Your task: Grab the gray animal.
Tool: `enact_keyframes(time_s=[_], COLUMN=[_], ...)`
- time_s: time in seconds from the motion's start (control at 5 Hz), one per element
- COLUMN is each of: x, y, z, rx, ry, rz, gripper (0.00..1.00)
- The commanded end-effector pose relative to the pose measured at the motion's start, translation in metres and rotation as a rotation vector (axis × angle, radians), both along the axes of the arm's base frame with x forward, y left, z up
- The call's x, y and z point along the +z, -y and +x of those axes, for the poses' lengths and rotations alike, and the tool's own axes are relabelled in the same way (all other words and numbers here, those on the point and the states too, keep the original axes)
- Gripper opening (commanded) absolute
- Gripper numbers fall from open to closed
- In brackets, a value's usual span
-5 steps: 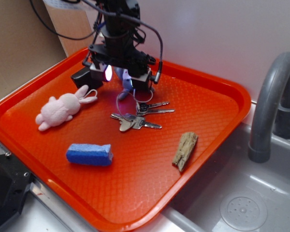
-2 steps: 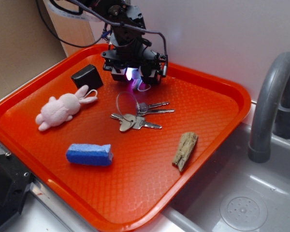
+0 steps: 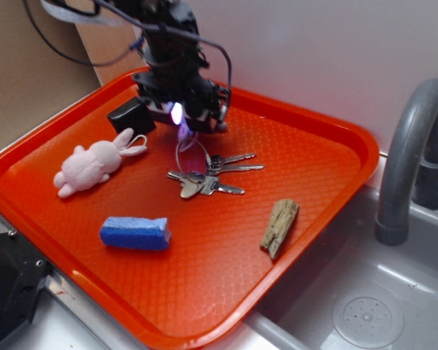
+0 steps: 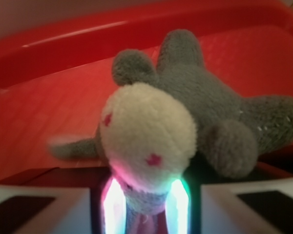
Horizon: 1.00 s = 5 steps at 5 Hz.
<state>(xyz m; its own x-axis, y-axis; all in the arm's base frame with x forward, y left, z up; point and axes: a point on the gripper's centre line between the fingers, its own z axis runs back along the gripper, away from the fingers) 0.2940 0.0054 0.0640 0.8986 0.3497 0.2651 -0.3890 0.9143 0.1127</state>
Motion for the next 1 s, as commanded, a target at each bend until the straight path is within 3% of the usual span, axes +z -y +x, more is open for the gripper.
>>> enact_keyframes(time_s=[0.0,0.2,0.4,0.6,0.8], x=[0.09,0.116,0.159,0.201,0.218], y=[0.024,0.027,0.023,0.021,0.016], z=[-0.019,-0.039,-0.064,-0.078,-0.082], rx=[-0.202,-0.283,-0.395,-0.423,-0.419], ry=[-0.033,-0.099,-0.11,-0.047,0.007], rz=[-0.114,-0.111,-0.051,-0.014,-0.016], gripper=[0.0,0.0,0.0,0.0,0.0])
